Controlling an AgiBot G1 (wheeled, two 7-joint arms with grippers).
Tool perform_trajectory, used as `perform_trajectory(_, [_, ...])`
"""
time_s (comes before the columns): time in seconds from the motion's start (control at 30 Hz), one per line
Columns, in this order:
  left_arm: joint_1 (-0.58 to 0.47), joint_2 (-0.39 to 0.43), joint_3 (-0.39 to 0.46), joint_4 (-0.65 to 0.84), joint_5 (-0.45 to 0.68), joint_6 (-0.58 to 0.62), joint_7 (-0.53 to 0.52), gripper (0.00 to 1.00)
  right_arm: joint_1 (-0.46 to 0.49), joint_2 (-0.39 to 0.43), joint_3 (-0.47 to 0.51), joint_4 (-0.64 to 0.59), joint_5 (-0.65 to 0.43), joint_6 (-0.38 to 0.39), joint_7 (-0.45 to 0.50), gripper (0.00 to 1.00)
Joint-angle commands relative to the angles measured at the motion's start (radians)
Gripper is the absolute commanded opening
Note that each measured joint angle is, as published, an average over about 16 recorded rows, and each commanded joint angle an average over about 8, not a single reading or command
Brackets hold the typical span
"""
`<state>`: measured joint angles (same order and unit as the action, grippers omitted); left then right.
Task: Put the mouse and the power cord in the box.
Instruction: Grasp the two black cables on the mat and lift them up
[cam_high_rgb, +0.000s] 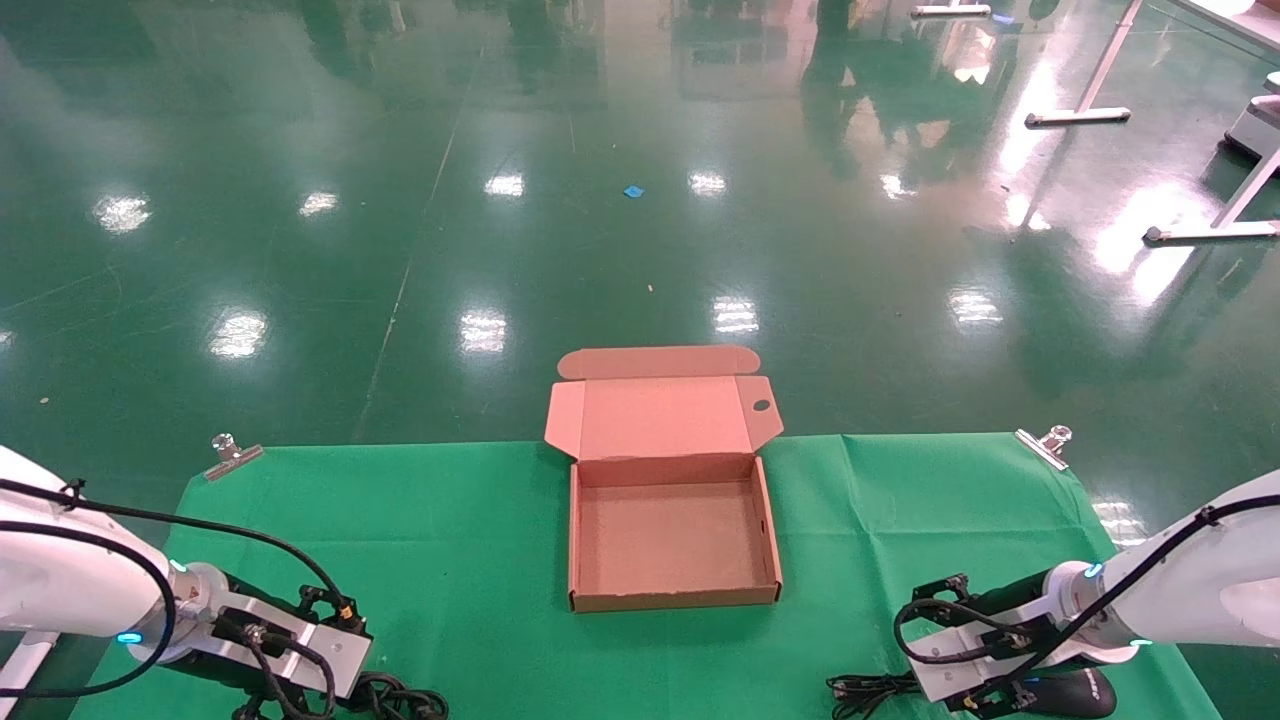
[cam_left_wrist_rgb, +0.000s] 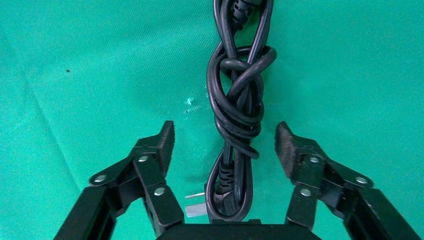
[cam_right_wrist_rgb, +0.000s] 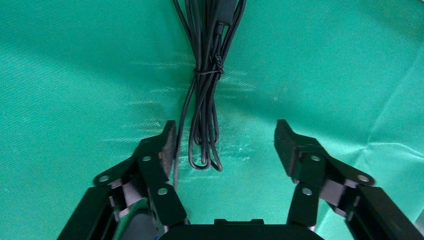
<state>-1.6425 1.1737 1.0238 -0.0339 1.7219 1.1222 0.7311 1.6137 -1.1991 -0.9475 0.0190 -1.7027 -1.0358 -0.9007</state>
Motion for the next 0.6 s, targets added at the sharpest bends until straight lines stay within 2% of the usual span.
perform_trajectory(0.03, [0.0, 0.0, 0.0, 0.0, 0.0, 0.0, 0.0, 0.0, 0.0, 0.0, 0.0, 0.001, 0.0, -0.001, 0.0, 0.0])
perform_trajectory(0.6, [0.0, -0.002, -0.001, -0.002, -0.001, 0.002, -0.002, 0.0, 0.0, 0.001, -0.001, 0.003, -0.001, -0.002, 0.0, 0.0])
